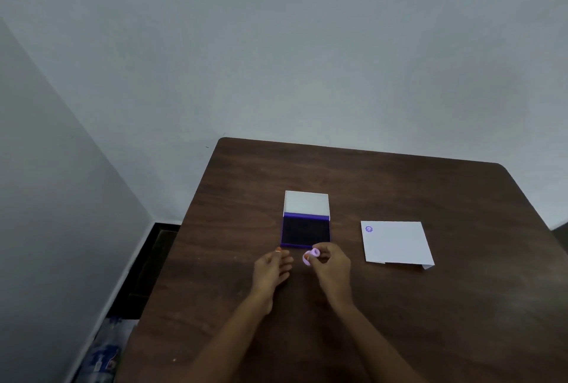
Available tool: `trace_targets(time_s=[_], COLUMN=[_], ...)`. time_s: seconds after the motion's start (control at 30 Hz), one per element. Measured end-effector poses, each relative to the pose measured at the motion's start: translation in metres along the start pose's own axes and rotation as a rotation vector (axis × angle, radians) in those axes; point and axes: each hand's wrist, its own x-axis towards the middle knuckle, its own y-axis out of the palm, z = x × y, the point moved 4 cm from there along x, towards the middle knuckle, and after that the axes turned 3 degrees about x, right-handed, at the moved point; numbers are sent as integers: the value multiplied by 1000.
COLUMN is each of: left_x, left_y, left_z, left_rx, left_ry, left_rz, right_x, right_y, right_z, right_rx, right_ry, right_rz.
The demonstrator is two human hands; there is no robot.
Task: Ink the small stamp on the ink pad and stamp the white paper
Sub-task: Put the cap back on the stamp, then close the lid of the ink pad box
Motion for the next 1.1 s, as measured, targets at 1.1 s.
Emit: trace_targets(time_s=[1.1], left_x=[93], left_y=[24], left_z=[-71], left_rx=[460], left_ry=[295], left_rz=[-113], right_x=[115], right_y=[5], right_z=[-2], right_rx=[-45], right_ry=[177], right_rz=[22])
